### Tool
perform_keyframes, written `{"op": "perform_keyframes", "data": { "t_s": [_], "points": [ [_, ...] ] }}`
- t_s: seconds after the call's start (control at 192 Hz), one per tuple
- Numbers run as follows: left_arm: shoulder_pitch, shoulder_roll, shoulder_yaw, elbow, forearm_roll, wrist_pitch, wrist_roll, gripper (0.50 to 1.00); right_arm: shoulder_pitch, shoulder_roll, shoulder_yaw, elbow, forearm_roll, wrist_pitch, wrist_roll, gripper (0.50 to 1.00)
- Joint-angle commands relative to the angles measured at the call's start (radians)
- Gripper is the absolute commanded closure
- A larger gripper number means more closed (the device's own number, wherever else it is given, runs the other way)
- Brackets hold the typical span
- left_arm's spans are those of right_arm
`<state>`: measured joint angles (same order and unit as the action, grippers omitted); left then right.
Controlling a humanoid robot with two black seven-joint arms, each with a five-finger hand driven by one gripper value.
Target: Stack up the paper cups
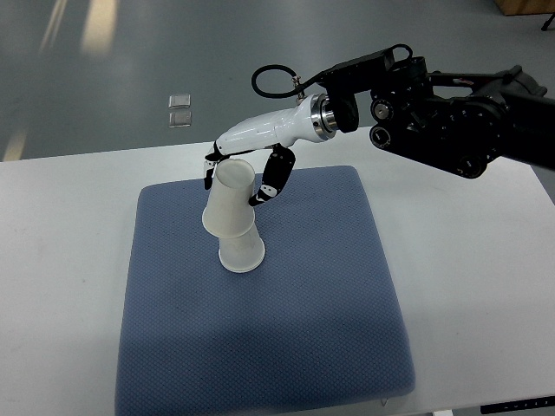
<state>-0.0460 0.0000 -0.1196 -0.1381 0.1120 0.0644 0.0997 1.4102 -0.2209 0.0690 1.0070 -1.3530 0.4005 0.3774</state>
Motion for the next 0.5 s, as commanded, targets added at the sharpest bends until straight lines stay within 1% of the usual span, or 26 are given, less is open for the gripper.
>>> {"op": "perform_keyframes", "data": {
  "t_s": [0.0,0.016,0.089,0.345,0.423,0.496],
  "points": [
    [0.000,0.000,0.000,0.000,0.000,0.000,0.000,0.500,0.003,0.000,-0.001,0.001,0.002,0.024,0.000,0.615],
    [0.000,0.000,0.000,0.000,0.000,0.000,0.000,0.500,0.003,0.000,-0.001,0.001,0.002,0.032,0.000,0.599],
    [0.000,0.000,0.000,0.000,0.000,0.000,0.000,0.500,0.003,-0.002,-0.001,0.001,0.002,0.043,0.000,0.599],
    [0.000,0.000,0.000,0.000,0.000,0.000,0.000,0.500,0.004,-0.026,0.014,0.001,0.014,0.034,0.000,0.599],
    [0.000,0.000,0.000,0.000,0.000,0.000,0.000,0.500,0.004,-0.072,0.028,-0.002,0.025,0.023,0.000,0.599],
    [0.000,0.000,-0.002,0.000,0.000,0.000,0.001,0.500,-0.005,-0.114,0.097,-0.014,0.060,0.006,0.000,0.599]
  ]
}}
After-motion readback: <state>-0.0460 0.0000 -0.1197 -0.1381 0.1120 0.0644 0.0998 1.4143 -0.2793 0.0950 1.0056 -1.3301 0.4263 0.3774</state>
